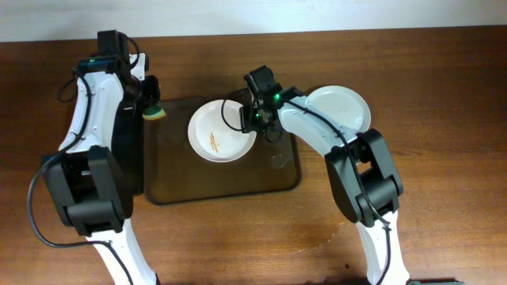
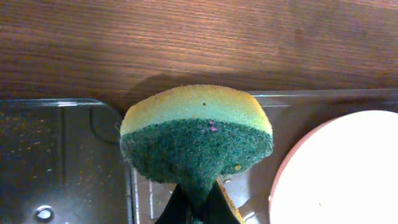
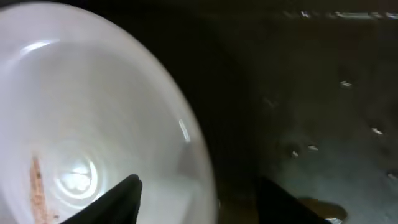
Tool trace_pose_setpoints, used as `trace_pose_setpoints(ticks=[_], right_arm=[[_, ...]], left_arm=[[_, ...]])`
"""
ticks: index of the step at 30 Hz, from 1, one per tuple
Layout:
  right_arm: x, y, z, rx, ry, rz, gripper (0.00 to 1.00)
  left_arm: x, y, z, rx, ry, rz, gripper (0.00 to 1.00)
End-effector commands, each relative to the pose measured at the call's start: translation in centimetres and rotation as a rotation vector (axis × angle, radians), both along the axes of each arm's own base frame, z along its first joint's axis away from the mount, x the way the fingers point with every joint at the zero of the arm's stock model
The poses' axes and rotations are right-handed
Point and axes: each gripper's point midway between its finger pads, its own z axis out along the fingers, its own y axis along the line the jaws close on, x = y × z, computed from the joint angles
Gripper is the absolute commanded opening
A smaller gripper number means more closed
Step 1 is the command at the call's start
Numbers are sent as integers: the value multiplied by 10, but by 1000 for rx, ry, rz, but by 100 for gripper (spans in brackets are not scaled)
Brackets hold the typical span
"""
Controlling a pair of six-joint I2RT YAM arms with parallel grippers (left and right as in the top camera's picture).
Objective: Clean dirty plates on tray and stack at the side
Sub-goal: 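Scrub the pink plate with the sponge in the left gripper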
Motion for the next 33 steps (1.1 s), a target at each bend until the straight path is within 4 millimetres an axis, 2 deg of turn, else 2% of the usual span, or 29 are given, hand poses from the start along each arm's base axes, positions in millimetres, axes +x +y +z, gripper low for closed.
trace_pose_setpoints(ticks=[1, 3, 4, 5, 8, 9, 11, 12, 17, 20, 21, 23, 25, 27, 28, 31, 33], right_arm=[[-7, 8, -15, 11, 28, 61, 46], [-9, 7, -17, 16, 50, 28, 29], [-15, 8, -19, 38, 90, -15, 12], [-19, 9, -20, 58, 127, -53, 4], [-29, 4, -23, 76, 222, -203, 4], [-30, 3, -24, 80, 238, -235, 4], [-30, 3, -24, 90, 255, -277, 4], [-29, 4, -23, 104, 265, -320, 4], [-23, 7, -21, 124, 243, -322, 4], [-22, 8, -20, 129, 238, -321, 4], [-21, 8, -20, 129, 236, -321, 4], [-21, 8, -20, 129, 236, -321, 4], [-22, 8, -20, 128, 235, -317, 4], [-22, 8, -20, 127, 235, -314, 4], [-22, 8, -20, 127, 235, -314, 4], [-22, 8, -20, 125, 230, -294, 4], [-21, 9, -20, 126, 228, -294, 4]], left_arm=[[0, -10, -5, -22, 10, -11, 1], [-1, -17, -5, -23, 14, -25, 1], [-3, -28, -5, -37, 20, -47, 1], [-4, -39, -5, -50, 25, -68, 1], [-12, -72, -8, -62, 52, -135, 1], [-18, -88, -12, -61, 67, -168, 1], [-26, -102, -23, -60, 89, -199, 1], [-34, -113, -35, -59, 110, -223, 1], [-55, -124, -86, -68, 143, -209, 1], [-66, -122, -105, -67, 154, -209, 1], [-73, -124, -107, -80, 180, -213, 1], [-87, -155, -99, -244, 197, -339, 1], [-84, -179, -86, -376, 139, -443, 1], [-63, -169, -87, -320, 65, -423, 1], [-51, -157, -90, -263, 37, -369, 1], [-8, -103, -92, -7, -87, -187, 1], [5, -84, -88, 96, -135, -142, 1]])
